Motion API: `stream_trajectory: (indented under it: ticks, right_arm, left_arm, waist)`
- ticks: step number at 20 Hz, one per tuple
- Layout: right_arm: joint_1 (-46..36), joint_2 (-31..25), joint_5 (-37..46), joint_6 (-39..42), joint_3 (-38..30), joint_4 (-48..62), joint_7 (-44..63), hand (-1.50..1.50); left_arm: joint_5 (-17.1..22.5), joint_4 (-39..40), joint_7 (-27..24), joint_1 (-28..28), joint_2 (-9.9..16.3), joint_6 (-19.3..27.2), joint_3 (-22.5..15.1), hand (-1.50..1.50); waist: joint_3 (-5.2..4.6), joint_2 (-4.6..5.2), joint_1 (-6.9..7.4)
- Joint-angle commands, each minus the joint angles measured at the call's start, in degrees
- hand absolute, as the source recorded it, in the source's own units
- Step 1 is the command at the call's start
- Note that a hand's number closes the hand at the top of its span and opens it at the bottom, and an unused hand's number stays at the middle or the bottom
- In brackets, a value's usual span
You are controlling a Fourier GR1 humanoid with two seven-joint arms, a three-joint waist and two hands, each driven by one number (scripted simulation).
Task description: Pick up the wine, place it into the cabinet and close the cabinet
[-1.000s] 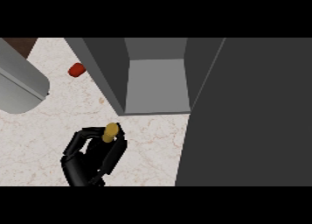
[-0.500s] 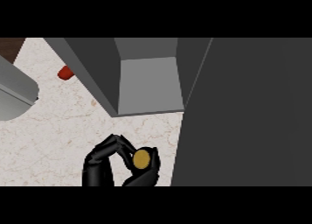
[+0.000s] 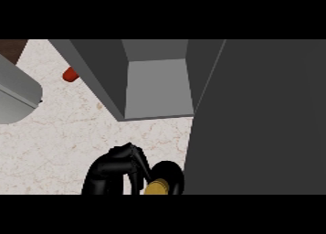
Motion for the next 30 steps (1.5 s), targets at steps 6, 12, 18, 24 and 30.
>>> stream_trajectory:
  ticks: [6, 12, 18, 24, 30]
  right_arm:
    - [1.62, 0.65, -1.10, 0.20, 0.63, -0.85, 0.27, -1.50]
    - [5.39, -2.12, -4.30, 0.65, -4.06, -8.51, 5.48, -1.50]
    - [6.59, -2.23, -5.34, 1.86, -5.27, -5.85, 2.03, -1.50]
    - [3.61, -3.14, -7.66, 2.99, -7.30, -1.59, 0.99, -1.50]
    - [5.26, -2.52, -6.42, 2.56, -6.36, -4.75, 2.14, -1.50]
  left_arm:
    - [21.24, 8.71, -17.09, -0.17, -7.42, -21.38, 15.25, 1.50]
    - [26.45, 21.51, -14.31, -9.95, -10.69, -30.19, 26.69, 1.50]
    - [23.87, 30.76, -12.99, -16.20, -15.97, -31.74, 29.16, 1.50]
    - [22.13, 39.15, -12.93, -23.57, -19.45, -31.88, 33.94, 1.50]
    - [15.00, 47.74, -19.82, -24.69, -20.39, -32.74, 32.18, 1.50]
  waist:
    - [0.33, -0.13, 2.41]
    - [0.55, -0.86, 2.55]
    - [0.61, -0.93, 3.51]
    - [0.60, -0.90, 3.57]
    - [0.61, -0.91, 3.28]
